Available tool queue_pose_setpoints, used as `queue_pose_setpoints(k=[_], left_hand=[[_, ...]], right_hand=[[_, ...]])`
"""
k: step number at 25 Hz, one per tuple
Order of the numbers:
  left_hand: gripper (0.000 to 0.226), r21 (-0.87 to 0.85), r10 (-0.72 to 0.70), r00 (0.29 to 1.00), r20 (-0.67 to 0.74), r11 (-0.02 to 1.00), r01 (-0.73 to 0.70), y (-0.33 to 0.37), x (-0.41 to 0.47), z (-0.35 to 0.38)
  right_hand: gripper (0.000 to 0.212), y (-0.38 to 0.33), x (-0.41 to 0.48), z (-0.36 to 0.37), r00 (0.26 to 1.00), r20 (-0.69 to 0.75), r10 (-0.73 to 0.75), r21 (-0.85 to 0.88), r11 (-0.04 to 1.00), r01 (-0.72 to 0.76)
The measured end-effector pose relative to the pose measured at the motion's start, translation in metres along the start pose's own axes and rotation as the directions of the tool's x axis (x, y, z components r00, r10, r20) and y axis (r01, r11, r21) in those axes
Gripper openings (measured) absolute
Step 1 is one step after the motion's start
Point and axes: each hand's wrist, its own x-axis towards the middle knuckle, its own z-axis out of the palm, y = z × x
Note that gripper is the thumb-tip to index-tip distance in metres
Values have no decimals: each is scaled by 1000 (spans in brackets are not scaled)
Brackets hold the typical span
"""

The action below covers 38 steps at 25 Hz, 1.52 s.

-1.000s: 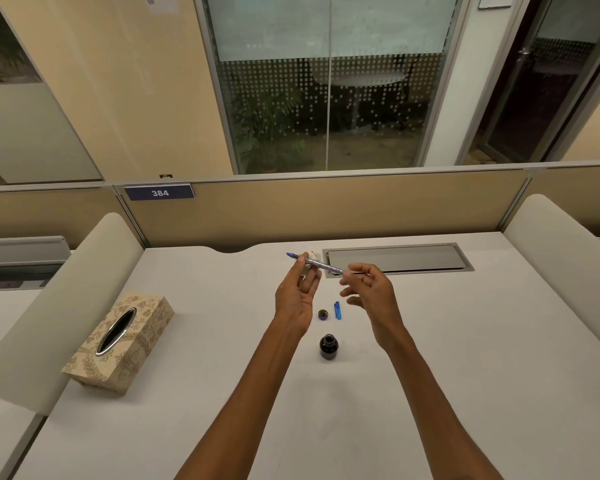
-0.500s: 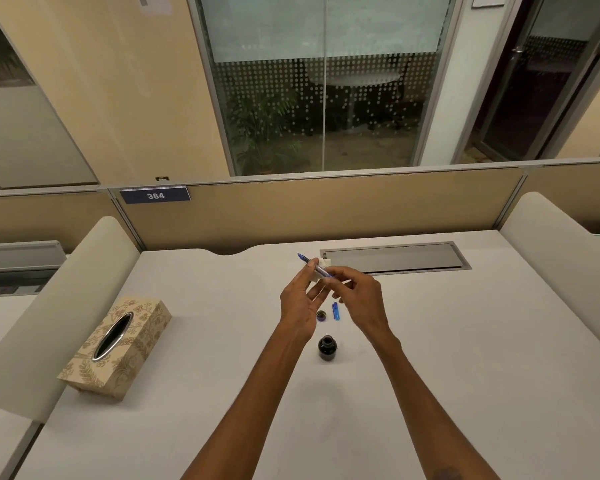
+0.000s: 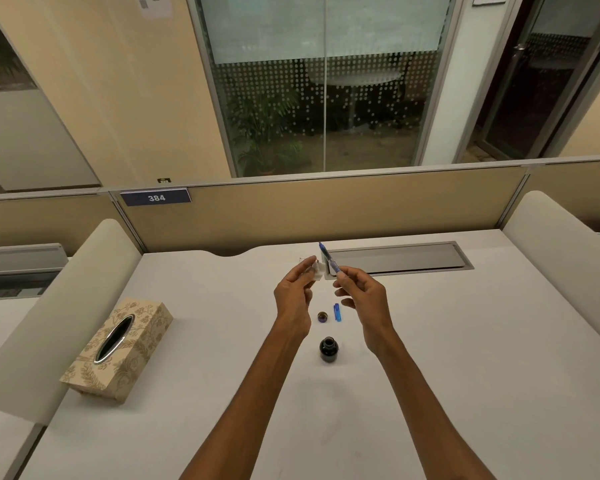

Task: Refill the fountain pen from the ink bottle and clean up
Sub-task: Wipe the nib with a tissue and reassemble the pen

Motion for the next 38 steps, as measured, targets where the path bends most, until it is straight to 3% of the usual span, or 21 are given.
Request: queue_pose_setpoints(k=[3,6,10,12,15,20,24,28,31,34,38], left_hand=[[23,-169,-1,1000,18,986,4,5,2,-1],[41,-261,-13,999,41,965,23,6,3,0],[22,-439,-181,983,17,882,170,9,3,0],[16,-465,-227,974,-24,865,190,10,4,-1],[31,-478,-255,965,-62,857,195,9,4,-5],[37,-526,-237,972,13,825,208,6,4,-12],[19,-426,-186,968,171,871,243,11,-2,-11],[34,-335,-137,951,276,914,228,12,-7,-6],[30,-292,-104,946,307,936,197,9,-8,-4],[26,-250,-84,942,326,953,172,7,-5,-2],[21,-247,-88,948,307,954,169,6,-2,-2]], right_hand=[[10,2,-1,-3,1000,-8,6,-3,1000,-6],[10,4,-2,-4,1000,-11,11,-12,1000,-12],[9,3,-3,-4,1000,-11,2,-26,1000,-2],[10,2,-4,-4,1000,-7,-9,-34,999,8],[11,1,-5,-5,1000,-4,-21,-47,999,21],[10,-1,-8,-4,999,14,-40,-56,998,40],[11,-8,-6,-3,998,6,-66,-53,996,66],[15,-12,-2,-3,997,-6,-76,-65,995,75],[13,-13,-1,-4,996,21,-90,-107,990,91],[24,-12,0,-5,995,40,-89,-151,984,94],[22,-11,0,-4,995,66,-77,-111,990,84]])
